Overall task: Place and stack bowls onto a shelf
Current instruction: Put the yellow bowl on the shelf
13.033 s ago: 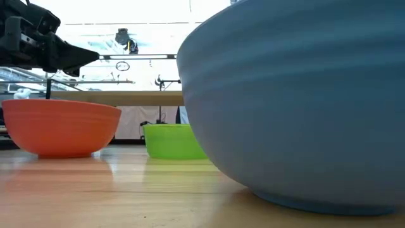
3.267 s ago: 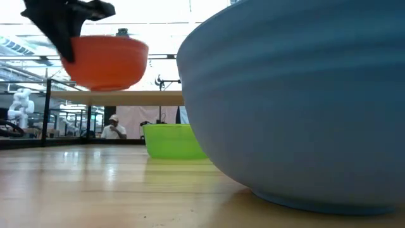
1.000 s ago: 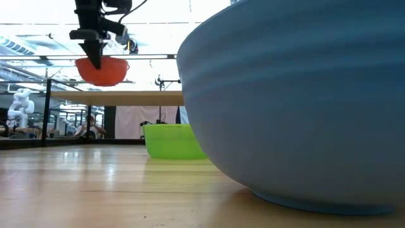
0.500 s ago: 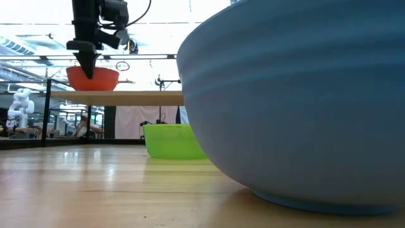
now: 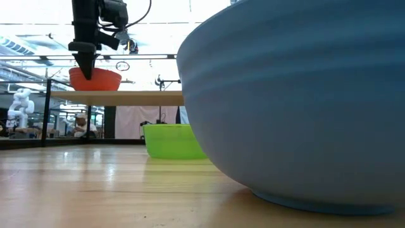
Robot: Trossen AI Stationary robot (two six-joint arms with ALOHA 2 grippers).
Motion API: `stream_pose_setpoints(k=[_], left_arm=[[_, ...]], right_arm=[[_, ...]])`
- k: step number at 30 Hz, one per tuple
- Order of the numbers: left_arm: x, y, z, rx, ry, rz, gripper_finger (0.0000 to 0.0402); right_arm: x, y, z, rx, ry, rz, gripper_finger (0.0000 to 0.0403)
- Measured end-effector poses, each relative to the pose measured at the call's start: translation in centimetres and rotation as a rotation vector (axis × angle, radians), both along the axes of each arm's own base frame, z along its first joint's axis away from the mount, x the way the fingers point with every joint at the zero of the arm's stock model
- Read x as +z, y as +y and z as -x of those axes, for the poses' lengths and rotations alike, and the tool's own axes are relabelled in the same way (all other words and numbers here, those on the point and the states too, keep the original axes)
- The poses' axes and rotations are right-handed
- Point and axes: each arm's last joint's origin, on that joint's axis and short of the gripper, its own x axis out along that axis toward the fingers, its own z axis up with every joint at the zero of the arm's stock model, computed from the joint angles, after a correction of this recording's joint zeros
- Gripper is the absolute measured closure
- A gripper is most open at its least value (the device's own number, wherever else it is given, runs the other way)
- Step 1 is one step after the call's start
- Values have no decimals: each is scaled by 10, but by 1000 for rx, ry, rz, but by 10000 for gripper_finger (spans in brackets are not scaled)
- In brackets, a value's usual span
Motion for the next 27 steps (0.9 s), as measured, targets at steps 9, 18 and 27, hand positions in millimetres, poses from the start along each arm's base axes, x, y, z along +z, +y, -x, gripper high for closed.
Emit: stream_pose_setpoints(k=[9, 18, 27], left_arm=[[27, -21, 2, 8, -77, -139, 213], [60, -63, 14, -8, -369, -145, 213], [72, -113, 13, -200, -645, -18, 213]], right_arm=[[0, -1, 0, -1, -5, 1, 403], [3, -6, -5, -37, -32, -47, 403], [4, -18, -9, -98, -28, -80, 402]])
